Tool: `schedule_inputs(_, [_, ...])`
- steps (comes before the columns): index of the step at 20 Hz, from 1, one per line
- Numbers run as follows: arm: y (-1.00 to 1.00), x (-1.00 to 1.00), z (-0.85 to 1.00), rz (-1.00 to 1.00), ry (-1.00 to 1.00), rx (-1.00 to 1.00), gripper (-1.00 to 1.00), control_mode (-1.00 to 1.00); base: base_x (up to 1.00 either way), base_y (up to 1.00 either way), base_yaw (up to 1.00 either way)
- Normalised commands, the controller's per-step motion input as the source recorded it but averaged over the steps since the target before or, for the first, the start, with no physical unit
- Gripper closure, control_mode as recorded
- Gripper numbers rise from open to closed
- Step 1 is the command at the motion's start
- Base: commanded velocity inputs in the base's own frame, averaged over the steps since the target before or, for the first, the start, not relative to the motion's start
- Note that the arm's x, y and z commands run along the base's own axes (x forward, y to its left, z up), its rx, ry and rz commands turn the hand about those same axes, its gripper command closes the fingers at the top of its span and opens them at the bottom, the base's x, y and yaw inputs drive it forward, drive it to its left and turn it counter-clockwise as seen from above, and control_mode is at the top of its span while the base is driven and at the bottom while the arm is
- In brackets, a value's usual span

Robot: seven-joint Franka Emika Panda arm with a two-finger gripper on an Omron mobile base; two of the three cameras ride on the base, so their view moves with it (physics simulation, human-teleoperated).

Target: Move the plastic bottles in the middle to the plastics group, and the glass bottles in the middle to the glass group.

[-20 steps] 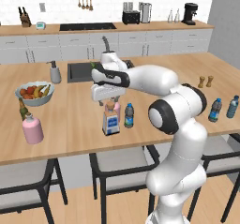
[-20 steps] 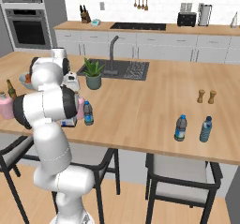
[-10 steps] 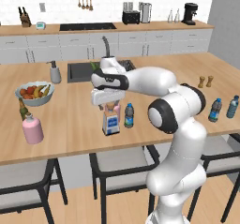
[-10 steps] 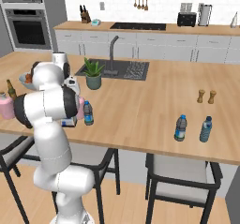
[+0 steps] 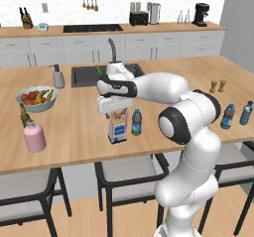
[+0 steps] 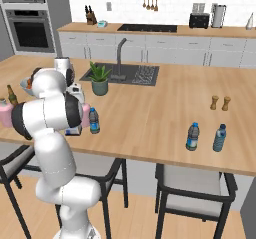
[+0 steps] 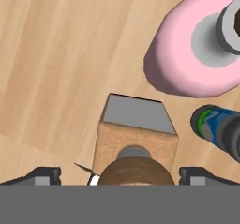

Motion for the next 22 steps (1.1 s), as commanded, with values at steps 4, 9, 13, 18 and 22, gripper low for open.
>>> schedule_inputs(4, [-0.01, 0.0, 0.0, 0.0, 0.0, 0.0, -1.0, -1.0, 0.0, 0.0, 0.0])
schedule_inputs(9, [-0.01, 0.02, 0.0, 0.0, -0.05, 0.0, -1.0, -1.0, 0.0, 0.0, 0.0])
schedule_inputs(13, [0.0, 0.06, 0.0, 0.0, -0.06, 0.0, -1.0, -1.0, 0.0, 0.0, 0.0])
schedule_inputs(18, [0.0, 0.06, 0.0, 0.0, -0.02, 0.0, -1.0, -1.0, 0.0, 0.0, 0.0])
schedule_inputs(22, [0.0, -0.01, 0.0, 0.0, 0.0, 0.0, -1.0, -1.0, 0.0, 0.0, 0.0])
